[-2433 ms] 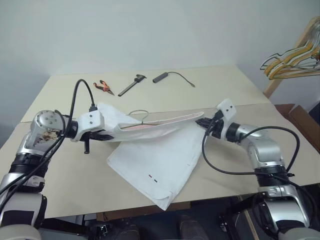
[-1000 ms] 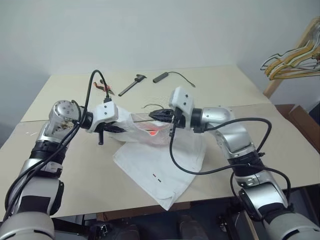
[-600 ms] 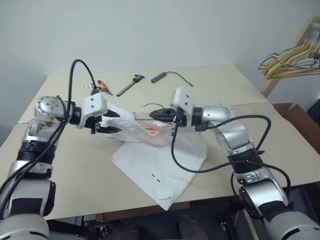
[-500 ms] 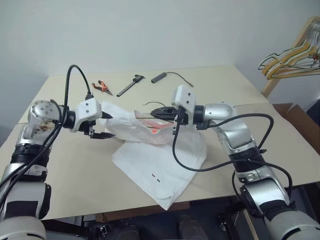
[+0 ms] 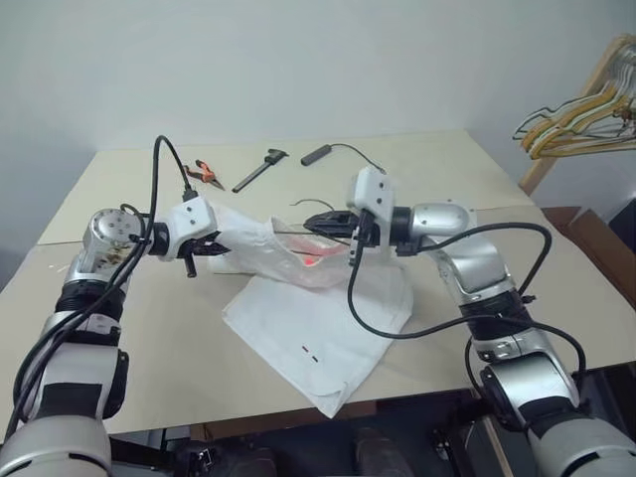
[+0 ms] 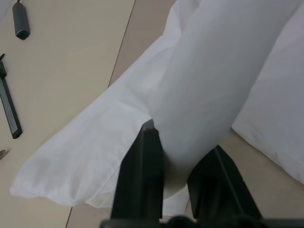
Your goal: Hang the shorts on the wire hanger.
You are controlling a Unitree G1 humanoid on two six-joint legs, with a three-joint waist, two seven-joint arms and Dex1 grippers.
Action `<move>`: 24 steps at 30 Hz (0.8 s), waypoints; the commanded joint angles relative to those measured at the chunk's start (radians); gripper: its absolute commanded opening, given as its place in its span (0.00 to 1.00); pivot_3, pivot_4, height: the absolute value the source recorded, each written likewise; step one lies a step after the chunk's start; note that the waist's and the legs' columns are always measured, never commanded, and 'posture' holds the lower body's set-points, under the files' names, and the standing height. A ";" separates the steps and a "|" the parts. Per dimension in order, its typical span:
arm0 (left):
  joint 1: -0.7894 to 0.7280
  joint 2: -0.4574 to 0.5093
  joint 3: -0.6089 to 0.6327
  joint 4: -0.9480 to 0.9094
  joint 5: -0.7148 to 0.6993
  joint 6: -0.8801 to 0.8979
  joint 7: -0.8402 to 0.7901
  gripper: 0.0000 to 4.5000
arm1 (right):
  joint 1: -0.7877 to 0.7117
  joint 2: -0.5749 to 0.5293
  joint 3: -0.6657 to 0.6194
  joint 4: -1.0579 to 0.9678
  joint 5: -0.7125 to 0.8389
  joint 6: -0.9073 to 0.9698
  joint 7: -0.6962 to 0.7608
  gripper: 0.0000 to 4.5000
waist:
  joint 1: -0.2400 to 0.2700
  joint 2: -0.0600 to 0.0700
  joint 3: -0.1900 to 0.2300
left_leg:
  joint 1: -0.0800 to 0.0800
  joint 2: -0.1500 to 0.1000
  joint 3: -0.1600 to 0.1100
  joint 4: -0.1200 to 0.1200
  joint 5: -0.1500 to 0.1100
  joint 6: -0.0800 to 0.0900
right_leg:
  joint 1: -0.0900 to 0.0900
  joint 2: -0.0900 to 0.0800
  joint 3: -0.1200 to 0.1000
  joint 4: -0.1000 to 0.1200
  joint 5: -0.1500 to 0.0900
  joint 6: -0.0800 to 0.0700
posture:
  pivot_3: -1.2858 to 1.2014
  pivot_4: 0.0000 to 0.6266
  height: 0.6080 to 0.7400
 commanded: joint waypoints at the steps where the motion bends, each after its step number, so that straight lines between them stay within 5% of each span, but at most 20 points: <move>1: -0.023 0.038 0.011 0.002 0.000 -0.033 -0.038 0.00 | -0.020 -0.011 -0.036 -0.028 0.016 -0.012 0.006 0.00 | 0.000 0.000 0.000 | 0.000 0.000 0.000 0.000 0.000 0.000 | 0.000 0.000 0.000 0.000 0.000 0.000 | 0.50 0.00 1.00; 19: 0.009 0.070 0.055 -0.070 -0.041 -0.016 -0.063 0.00 | -0.030 -0.072 -0.026 0.006 -0.031 -0.040 0.045 0.00 | 0.005 0.000 0.000 | 0.000 0.000 0.000 0.000 0.000 0.000 | 0.000 0.000 0.000 0.000 0.000 0.000 | 0.50 0.00 1.00; 24: 0.066 0.061 0.041 -0.170 -0.053 -0.012 -0.125 0.34 | -0.060 -0.064 -0.038 -0.022 -0.007 0.019 0.039 0.00 | 0.005 0.000 0.000 | 0.000 0.000 0.000 0.000 0.000 0.000 | 0.000 0.000 0.000 0.000 0.000 0.000 | 0.50 0.00 1.00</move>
